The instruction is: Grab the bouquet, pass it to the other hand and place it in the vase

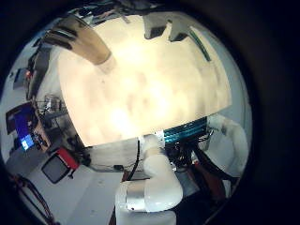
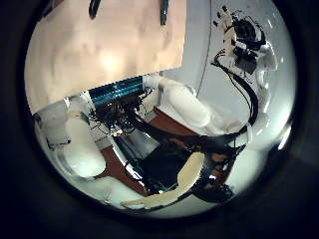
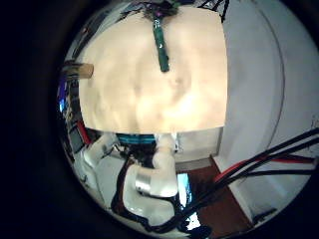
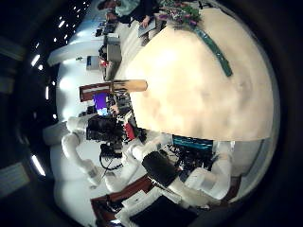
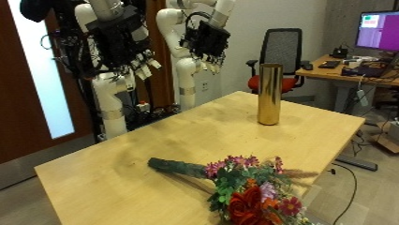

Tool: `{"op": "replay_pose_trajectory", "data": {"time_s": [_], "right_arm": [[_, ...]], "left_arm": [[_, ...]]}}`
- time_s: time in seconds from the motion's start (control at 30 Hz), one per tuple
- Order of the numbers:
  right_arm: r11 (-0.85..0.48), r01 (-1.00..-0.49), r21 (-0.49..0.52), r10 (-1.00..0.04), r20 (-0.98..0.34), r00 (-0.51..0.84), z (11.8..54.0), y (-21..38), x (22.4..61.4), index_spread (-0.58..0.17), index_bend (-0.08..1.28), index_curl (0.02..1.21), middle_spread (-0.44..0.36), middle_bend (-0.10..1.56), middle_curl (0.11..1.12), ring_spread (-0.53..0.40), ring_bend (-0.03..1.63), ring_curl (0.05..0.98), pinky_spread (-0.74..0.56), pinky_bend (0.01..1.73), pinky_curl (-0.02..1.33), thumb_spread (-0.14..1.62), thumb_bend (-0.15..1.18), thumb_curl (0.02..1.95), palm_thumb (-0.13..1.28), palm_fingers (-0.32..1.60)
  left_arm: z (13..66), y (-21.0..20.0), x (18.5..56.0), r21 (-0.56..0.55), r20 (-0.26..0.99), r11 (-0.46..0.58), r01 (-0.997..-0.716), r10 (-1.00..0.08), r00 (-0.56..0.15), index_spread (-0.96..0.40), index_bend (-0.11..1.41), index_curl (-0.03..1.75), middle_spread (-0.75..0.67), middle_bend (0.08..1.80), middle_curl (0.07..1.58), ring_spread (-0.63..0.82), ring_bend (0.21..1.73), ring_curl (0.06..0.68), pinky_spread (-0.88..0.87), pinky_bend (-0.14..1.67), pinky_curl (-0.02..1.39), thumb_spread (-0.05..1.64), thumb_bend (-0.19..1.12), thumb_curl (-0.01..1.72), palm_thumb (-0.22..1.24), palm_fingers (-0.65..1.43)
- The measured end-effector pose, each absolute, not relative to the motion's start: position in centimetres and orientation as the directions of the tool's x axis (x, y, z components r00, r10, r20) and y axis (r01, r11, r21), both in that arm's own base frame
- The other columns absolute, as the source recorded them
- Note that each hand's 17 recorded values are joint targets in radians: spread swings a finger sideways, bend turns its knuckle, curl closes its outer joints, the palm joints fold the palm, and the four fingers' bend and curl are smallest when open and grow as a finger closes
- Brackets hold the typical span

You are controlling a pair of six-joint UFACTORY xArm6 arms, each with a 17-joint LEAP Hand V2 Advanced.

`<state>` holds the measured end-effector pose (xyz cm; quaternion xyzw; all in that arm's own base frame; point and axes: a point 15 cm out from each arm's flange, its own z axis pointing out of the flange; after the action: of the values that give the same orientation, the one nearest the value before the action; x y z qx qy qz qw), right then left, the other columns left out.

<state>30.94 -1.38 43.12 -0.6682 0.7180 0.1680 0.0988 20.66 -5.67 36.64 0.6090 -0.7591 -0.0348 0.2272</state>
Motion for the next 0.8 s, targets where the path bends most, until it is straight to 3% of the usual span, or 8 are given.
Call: {"op": "replay_pose_trajectory", "data": {"time_s": [0.43, 0.63, 0.8], "right_arm": [[0.078, -0.988, 0.13, -0.917, -0.381, -0.122, 41.3, -1.9, 33.0, -0.142, 0.15, 0.25, 0.227, 0.27, 0.33, 0.242, 0.49, 0.243, 0.38, 0.42, 0.3, 1.11, -0.02, 0.3, 0.34, 0.18], [0.162, -0.98, 0.115, -0.903, -0.383, -0.194, 40.4, -2.4, 35.4, -0.12, 0.15, 0.25, 0.233, 0.31, 0.34, 0.232, 0.53, 0.244, 0.36, 0.39, 0.29, 1.12, -0.02, 0.3, 0.35, 0.23], [0.229, -0.954, 0.196, -0.872, -0.394, -0.29, 37.3, -2.8, 37.5, -0.119, 0.15, 0.25, 0.226, 0.35, 0.35, 0.208, 0.64, 0.256, 0.36, 0.4, 0.28, 1.13, -0.02, 0.31, 0.4, 0.3]], "left_arm": [[36.5, -5.9, 20.3, 0.332, 0.299, 0.274, -0.903, -0.938, -0.175, 0.09, 0.18, 0.34, 0.48, 0.18, 0.25, 0.59, 0.39, 0.225, 0.58, 0.19, 0.3, 0.82, -0.03, 0.32, 0.07, -0.01], [36.3, -6.2, 20.4, 0.317, 0.295, 0.297, -0.901, -0.934, -0.204, 0.09, 0.18, 0.34, 0.48, 0.18, 0.25, 0.59, 0.39, 0.225, 0.58, 0.19, 0.3, 0.82, -0.03, 0.32, 0.07, -0.01], [35.4, -6.0, 20.8, 0.308, 0.301, 0.326, -0.894, -0.925, -0.234, 0.09, 0.17, 0.34, 0.48, 0.18, 0.26, 0.59, 0.4, 0.228, 0.58, 0.2, 0.3, 0.82, -0.03, 0.32, 0.07, -0.01]]}}
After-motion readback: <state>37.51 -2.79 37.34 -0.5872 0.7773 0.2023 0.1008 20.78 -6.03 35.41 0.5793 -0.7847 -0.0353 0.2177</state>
